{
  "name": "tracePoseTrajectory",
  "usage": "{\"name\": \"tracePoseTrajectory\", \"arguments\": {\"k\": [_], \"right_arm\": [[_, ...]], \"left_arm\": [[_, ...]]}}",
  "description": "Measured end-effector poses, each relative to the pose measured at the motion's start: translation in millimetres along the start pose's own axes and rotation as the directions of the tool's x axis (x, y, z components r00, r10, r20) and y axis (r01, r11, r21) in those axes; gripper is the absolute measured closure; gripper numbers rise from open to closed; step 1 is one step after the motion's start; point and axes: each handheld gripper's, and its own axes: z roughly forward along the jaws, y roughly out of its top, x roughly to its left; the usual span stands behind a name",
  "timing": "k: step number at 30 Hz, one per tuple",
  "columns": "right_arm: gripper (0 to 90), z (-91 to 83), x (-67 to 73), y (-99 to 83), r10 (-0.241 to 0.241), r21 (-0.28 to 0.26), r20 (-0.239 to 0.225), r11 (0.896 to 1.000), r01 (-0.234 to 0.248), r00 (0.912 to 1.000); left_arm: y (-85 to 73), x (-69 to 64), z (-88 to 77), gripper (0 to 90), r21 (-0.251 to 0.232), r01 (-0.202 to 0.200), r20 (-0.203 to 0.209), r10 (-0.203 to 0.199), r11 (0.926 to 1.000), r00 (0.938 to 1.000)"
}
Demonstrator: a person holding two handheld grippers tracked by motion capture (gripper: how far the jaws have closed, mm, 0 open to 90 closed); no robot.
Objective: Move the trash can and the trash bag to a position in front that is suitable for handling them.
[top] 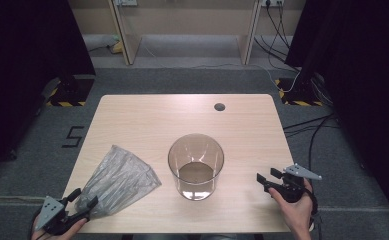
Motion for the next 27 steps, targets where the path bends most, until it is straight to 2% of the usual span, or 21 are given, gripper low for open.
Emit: {"name": "tracePoseTrajectory", "arguments": {"k": [2, 4, 5, 6, 7, 10, 13, 15, 16, 18, 19, 20, 21, 22, 24, 25, 27], "right_arm": [[31.8, 0.7, 8.6, -1.1, -0.017, 0.01, -0.022, 1.0, 0.017, 0.9996], [31.1, 2.0, 18.1, -1.0, -0.043, 0.016, -0.046, 0.999, 0.043, 0.998], [30.4, 3.1, 22.8, -0.7, -0.056, 0.016, -0.061, 0.998, 0.057, 0.9966], [30.4, 3.1, 22.8, -0.7, -0.056, 0.016, -0.061, 0.998, 0.057, 0.9966], [29.6, 6.1, 34.0, 0.1, -0.082, 0.022, -0.101, 0.996, 0.085, 0.9915], [29.4, 12.3, 53.2, 0.6, -0.129, 0.025, -0.173, 0.99, 0.136, 0.9764], [29.2, 17.9, 72.4, 0.9, -0.172, 0.022, -0.252, 0.983, 0.183, 0.9522], [29.0, 19.5, 82.7, 1.3, -0.2, 0.014, -0.292, 0.977, 0.213, 0.9352], [28.7, 20.1, 86.8, 2.0, -0.216, 0.008, -0.305, 0.973, 0.23, 0.9275], [28.5, 20.9, 92.1, 3.9, -0.232, 0.001, -0.325, 0.969, 0.245, 0.9168], [28.5, 21.8, 93.5, 5.0, -0.238, -0.002, -0.328, 0.968, 0.251, 0.9144], [28.5, 23.1, 94.5, 6.3, -0.243, -0.001, -0.326, 0.966, 0.257, 0.9136], [28.5, 24.6, 95.2, 7.6, -0.245, -0.004, -0.326, 0.966, 0.258, 0.9132], [28.5, 26.4, 95.7, 8.9, -0.246, -0.008, -0.324, 0.966, 0.257, 0.9135], [28.6, 28.0, 96.1, 10.4, -0.248, -0.009, -0.323, 0.966, 0.259, 0.9135], [29.6, 31.5, 95.8, 13.9, -0.257, -0.016, -0.312, 0.964, 0.266, 0.9147], [28.5, 34.8, 93.1, 17.6, -0.253, -0.018, -0.302, 0.965, 0.26, 0.9191]], "left_arm": [[5.7, -14.9, 8.4, 29.2, -0.006, -0.023, 0.074, 0.024, 0.9997, 0.997], [13.5, -36.8, 23.7, 28.7, 0.0, -0.073, 0.166, 0.072, 0.9973, 0.9835], [16.6, -47.6, 31.8, 28.1, 0.007, -0.094, 0.208, 0.091, 0.9955, 0.9738], [16.6, -47.6, 31.8, 27.7, 0.007, -0.094, 0.208, 0.091, 0.9955, 0.9738], [22.5, -68.9, 49.1, 27.3, 0.017, -0.136, 0.293, 0.125, 0.9906, 0.948], [32.4, -98.0, 75.8, 25.7, 0.019, -0.179, 0.385, 0.158, 0.9836, 0.9093], [41.9, -121.3, 98.8, 24.3, 0.021, -0.22, 0.439, 0.189, 0.9752, 0.8782], [46.7, -133.0, 111.3, 24.3, 0.014, -0.238, 0.454, 0.206, 0.9712, 0.8672], [48.8, -137.6, 116.6, 24.6, 0.006, -0.246, 0.455, 0.217, 0.9692, 0.8638], [52.5, -144.8, 126.4, 25.7, -0.002, -0.255, 0.445, 0.229, 0.9669, 0.8656], [54.0, -148.4, 130.9, 26.0, -0.006, -0.264, 0.442, 0.239, 0.9645, 0.8647], [55.4, -152.1, 135.4, 26.8, -0.009, -0.267, 0.44, 0.243, 0.9637, 0.8646], [57.3, -155.2, 139.3, 26.1, 0.006, -0.274, 0.419, 0.246, 0.9618, 0.874], [58.8, -157.1, 142.7, 26.4, 0.006, -0.281, 0.408, 0.254, 0.9598, 0.8769], [60.3, -158.7, 146.0, 30.8, 0.004, -0.278, 0.408, 0.252, 0.9606, 0.8776], [63.6, -164.0, 153.1, 31.7, 0.0, -0.291, 0.406, 0.266, 0.9567, 0.8745], [66.7, -169.8, 162.0, 31.9, -0.001, -0.303, 0.394, 0.279, 0.9531, 0.8757]]}}
